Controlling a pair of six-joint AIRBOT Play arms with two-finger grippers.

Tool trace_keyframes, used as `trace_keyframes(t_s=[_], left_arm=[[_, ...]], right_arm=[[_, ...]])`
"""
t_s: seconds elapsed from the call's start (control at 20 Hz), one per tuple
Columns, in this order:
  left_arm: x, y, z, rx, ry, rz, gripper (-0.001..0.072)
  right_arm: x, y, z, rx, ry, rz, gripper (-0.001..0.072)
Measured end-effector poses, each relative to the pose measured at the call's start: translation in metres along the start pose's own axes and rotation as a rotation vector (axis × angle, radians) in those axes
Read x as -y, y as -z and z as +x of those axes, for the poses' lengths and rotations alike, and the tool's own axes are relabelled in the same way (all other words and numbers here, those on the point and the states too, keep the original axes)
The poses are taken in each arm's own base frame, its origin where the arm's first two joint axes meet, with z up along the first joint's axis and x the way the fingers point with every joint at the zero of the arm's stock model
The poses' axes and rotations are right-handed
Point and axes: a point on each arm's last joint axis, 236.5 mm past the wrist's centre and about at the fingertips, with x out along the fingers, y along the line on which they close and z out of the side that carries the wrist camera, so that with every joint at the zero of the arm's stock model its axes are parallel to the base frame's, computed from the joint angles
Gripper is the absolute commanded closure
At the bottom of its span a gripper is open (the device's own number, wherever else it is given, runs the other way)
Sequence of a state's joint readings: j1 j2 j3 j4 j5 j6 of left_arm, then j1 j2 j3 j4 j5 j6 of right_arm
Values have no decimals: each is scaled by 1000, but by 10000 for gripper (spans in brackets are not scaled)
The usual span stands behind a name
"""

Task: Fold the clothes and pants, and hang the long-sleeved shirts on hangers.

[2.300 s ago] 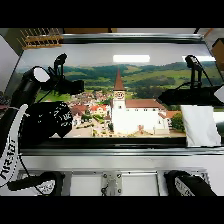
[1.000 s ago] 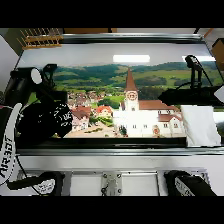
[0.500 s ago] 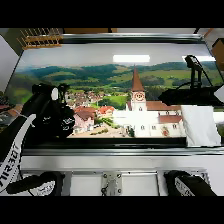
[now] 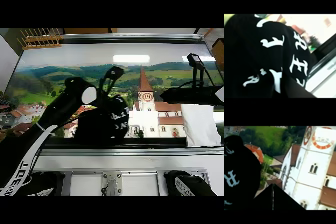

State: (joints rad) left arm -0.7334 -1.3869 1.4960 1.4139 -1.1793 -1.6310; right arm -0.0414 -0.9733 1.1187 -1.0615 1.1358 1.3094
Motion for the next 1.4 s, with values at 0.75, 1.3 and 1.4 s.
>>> trace_keyframes(t_s=[0.75,1.3,1.4], left_arm=[[-171,99,89,-221,6,-693,153],[-160,71,148,-204,233,-775,704],[-166,50,136,-155,238,-754,704]], right_arm=[[36,-8,-16,46,72,45,694],[41,-5,-16,34,83,69,694],[59,8,-12,-6,126,94,670]])
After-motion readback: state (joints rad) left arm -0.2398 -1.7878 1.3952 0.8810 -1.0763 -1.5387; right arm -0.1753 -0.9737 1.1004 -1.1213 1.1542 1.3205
